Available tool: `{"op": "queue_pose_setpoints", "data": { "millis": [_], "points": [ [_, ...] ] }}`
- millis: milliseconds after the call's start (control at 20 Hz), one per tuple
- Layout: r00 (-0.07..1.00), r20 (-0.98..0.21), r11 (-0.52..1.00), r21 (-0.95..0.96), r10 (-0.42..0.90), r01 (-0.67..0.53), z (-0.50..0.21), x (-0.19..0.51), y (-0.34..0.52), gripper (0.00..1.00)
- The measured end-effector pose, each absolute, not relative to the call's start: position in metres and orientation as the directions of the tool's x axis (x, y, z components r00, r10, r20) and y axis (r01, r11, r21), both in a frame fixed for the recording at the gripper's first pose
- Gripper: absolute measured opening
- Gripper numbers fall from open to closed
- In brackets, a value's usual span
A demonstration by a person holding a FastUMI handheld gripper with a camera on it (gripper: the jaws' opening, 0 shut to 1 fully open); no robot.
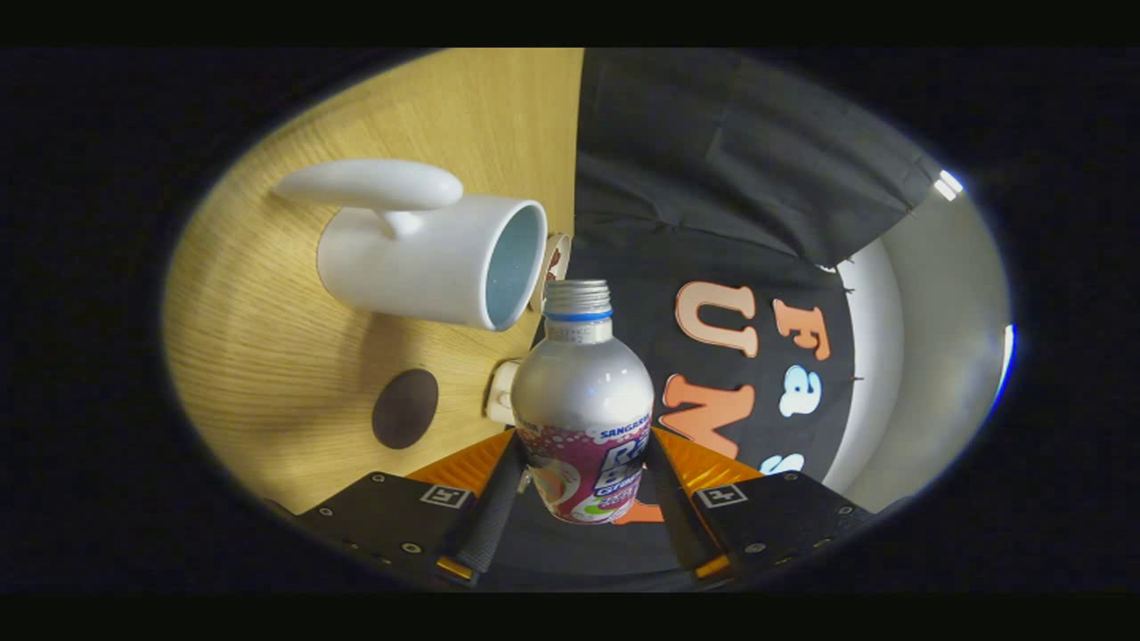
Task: Take the bottle from table, then pour the juice into the cup, finally place the bottle on the coaster
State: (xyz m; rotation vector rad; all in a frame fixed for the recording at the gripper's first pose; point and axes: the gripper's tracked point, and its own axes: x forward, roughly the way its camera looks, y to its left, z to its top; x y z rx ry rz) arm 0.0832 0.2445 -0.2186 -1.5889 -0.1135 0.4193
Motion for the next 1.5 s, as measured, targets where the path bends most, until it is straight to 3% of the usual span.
{"op": "queue_pose_setpoints", "data": {
  "millis": [300, 600, 850, 1100, 1300, 1500],
  "points": [
    [0.922, -0.244, 0.287, -0.899, 0.3, -0.331, -0.217, 0.082, 0.238, 0.77],
    [0.884, -0.316, 0.568, -0.679, 0.345, -0.465, -0.213, 0.085, 0.243, 0.77],
    [0.875, -0.328, 0.736, -0.479, 0.355, -0.478, -0.205, 0.09, 0.238, 0.77],
    [0.883, -0.315, 0.887, -0.194, 0.349, -0.419, -0.202, 0.102, 0.224, 0.77],
    [0.872, -0.336, 0.927, 0.009, 0.355, -0.374, -0.215, 0.121, 0.222, 0.77],
    [0.86, -0.372, 0.932, 0.04, 0.349, -0.36, -0.228, 0.125, 0.221, 0.77]
  ]
}}
